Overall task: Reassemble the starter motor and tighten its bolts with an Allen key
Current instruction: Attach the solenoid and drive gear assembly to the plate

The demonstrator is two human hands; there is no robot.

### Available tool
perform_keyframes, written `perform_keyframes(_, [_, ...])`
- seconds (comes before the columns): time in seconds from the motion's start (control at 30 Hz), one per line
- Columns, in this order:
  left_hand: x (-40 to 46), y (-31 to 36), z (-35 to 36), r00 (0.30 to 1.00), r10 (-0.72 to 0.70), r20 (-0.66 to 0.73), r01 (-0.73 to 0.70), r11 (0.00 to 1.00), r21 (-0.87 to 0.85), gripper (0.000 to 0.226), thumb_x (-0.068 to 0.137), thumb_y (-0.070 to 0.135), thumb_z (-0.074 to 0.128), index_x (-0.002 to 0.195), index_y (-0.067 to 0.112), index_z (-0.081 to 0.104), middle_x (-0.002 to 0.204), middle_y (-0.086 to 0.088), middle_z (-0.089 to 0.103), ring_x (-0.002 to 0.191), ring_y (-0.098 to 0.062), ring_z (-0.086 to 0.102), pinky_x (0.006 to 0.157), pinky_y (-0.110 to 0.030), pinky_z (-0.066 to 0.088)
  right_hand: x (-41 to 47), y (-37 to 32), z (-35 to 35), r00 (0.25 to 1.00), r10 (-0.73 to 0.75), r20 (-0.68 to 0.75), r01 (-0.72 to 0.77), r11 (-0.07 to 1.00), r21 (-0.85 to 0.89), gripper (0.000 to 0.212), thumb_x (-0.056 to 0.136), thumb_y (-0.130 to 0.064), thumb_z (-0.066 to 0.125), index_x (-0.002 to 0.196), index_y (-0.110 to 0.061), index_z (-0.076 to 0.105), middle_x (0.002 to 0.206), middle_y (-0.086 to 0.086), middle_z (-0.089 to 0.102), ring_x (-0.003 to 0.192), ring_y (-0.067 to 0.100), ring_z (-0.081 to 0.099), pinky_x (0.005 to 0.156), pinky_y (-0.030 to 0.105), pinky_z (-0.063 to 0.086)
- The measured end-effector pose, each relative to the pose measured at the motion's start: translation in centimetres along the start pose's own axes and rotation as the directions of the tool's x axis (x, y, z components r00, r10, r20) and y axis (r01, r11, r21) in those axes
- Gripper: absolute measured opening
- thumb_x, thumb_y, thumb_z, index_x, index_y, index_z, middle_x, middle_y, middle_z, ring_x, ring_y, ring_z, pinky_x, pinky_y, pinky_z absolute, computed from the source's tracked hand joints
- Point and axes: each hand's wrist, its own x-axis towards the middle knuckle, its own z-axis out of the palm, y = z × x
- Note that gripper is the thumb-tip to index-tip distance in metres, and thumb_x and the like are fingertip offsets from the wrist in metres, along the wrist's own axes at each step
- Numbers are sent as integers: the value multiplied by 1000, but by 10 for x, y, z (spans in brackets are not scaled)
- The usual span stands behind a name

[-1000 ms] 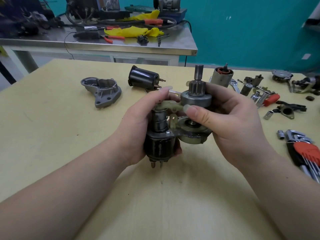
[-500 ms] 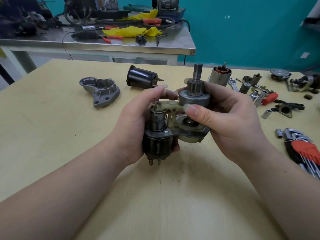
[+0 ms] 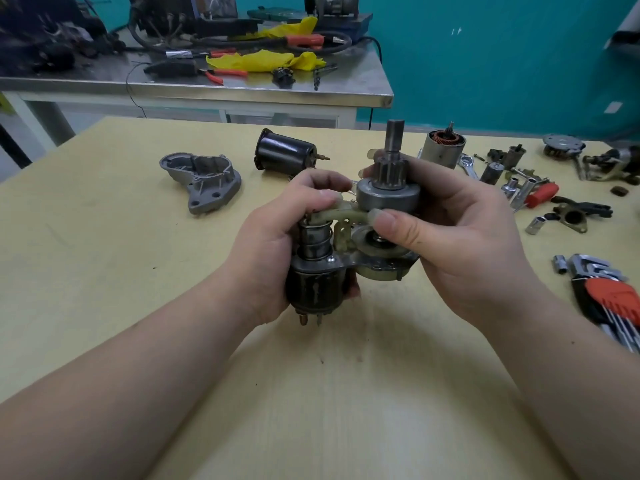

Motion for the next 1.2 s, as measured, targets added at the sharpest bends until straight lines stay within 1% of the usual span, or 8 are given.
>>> perform_keyframes(0.2, [3, -2, 1, 998, -37, -58, 34, 999, -39, 46, 87, 25, 62, 130, 10, 62, 105, -19, 71, 70, -37, 69, 55, -47, 60, -1, 8, 6, 997, 77, -31, -78, 995, -57, 34, 91, -29, 79, 125, -30, 73, 117, 0, 78, 111, 20, 75, 86, 33, 64])
perform_keyframes(0.37, [6, -5, 2, 990, -122, -66, 117, 990, -78, 18, 84, 27, 67, 98, 16, 72, 92, -19, 69, 59, -35, 66, 55, -45, 59, -3, 20, 14, 979, 190, -69, -188, 982, 34, 32, 92, -38, 76, 122, -29, 73, 111, 0, 78, 107, 23, 76, 84, 37, 62])
perform_keyframes(0.47, [7, -4, 2, 974, -223, -46, 218, 971, -103, 24, 75, 37, 68, 78, 15, 76, 83, -18, 71, 55, -35, 65, 54, -44, 59, 1, 26, 11, 969, 233, -88, -230, 972, 47, 30, 87, -36, 82, 117, -30, 76, 109, 0, 79, 107, 26, 76, 90, 50, 63])
perform_keyframes(0.67, [15, -7, -9, 954, -284, -95, 271, 954, -130, 53, 89, 63, 72, 90, 12, 84, 84, -16, 75, 64, -33, 70, 61, -40, 61, 9, 27, 8, 969, 211, -132, -210, 977, 21, 37, 78, -50, 88, 109, -32, 80, 106, 0, 79, 105, 27, 75, 96, 63, 59])
perform_keyframes(0.87, [14, -17, -2, 967, -239, -86, 236, 971, -47, 80, 89, 83, 63, 111, 8, 83, 103, -26, 77, 80, -41, 74, 81, -59, 62, 4, 28, 8, 971, 142, -190, -155, 987, -52, 36, 80, -50, 82, 112, -34, 78, 104, -6, 80, 98, 15, 77, 92, 47, 62])
perform_keyframes(0.93, [13, -17, -2, 964, -252, -84, 253, 968, -6, 88, 85, 86, 63, 113, 5, 81, 97, -29, 75, 79, -43, 74, 77, -57, 60, 3, 26, 8, 975, 134, -176, -149, 986, -71, 28, 86, -44, 80, 111, -32, 78, 101, -7, 80, 95, 13, 76, 88, 44, 61])
perform_keyframes(1.1, [13, -14, -5, 962, -258, -89, 257, 966, -24, 58, 86, 67, 71, 94, 11, 80, 81, -22, 70, 62, -35, 68, 69, -47, 61, 5, 23, 9, 987, 120, -108, -131, 986, -105, 23, 91, -34, 78, 114, -29, 76, 105, 1, 79, 101, 27, 76, 89, 55, 64])
perform_keyframes(1.2, [14, -17, -4, 958, -263, -115, 258, 965, -56, 48, 87, 58, 68, 81, 11, 79, 73, -20, 68, 56, -33, 65, 64, -44, 60, 5, 22, 10, 986, 146, -81, -150, 987, -54, 21, 92, -32, 79, 112, -27, 77, 103, 3, 79, 97, 30, 76, 83, 51, 66])
